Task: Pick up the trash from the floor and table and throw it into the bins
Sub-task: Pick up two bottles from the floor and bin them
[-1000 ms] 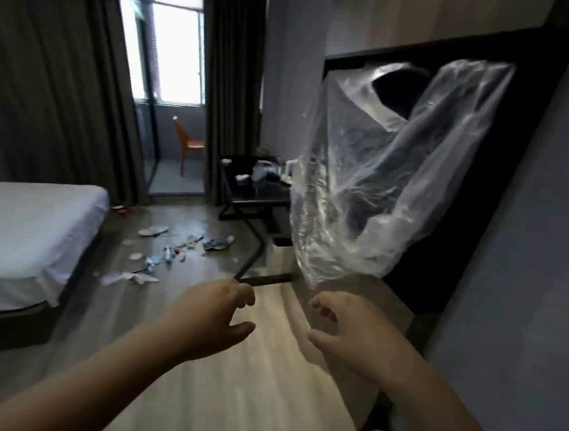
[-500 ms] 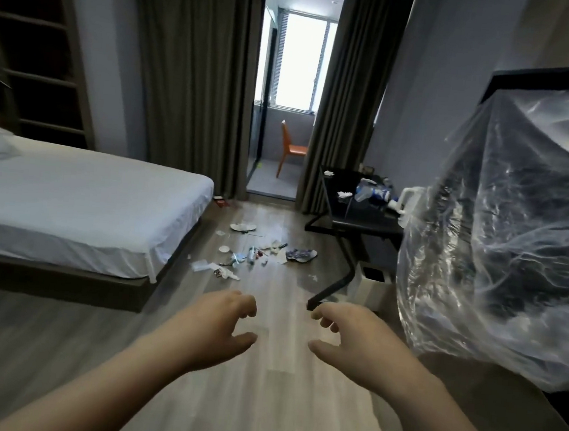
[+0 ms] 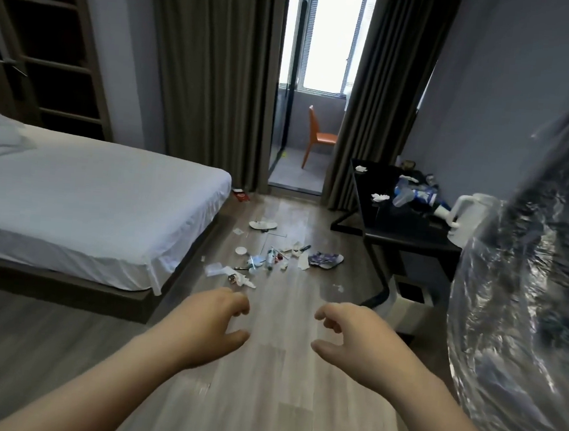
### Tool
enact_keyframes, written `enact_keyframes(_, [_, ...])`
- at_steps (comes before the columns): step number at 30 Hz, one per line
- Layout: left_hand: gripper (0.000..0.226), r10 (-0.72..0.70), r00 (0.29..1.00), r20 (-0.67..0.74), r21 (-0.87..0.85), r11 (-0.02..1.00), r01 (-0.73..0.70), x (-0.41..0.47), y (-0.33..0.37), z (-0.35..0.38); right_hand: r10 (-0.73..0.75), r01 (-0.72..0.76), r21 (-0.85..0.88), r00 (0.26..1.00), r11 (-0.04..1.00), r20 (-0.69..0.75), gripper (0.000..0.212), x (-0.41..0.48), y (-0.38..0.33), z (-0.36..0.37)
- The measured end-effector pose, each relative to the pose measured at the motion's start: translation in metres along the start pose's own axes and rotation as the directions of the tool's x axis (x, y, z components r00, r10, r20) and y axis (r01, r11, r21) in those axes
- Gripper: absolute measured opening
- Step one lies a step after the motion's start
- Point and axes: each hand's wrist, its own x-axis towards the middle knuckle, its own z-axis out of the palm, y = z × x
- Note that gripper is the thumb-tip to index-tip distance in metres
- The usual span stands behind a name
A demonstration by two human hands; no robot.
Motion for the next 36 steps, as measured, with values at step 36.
enact_keyframes(36, [0.027,-0.017,0.986,0.166,-0.061,0.998,0.027,0.624,-0.25,0.025,0.199,-0.226,0.121,0.96,0.967,0.199,0.044,0.62,0.202,0.003])
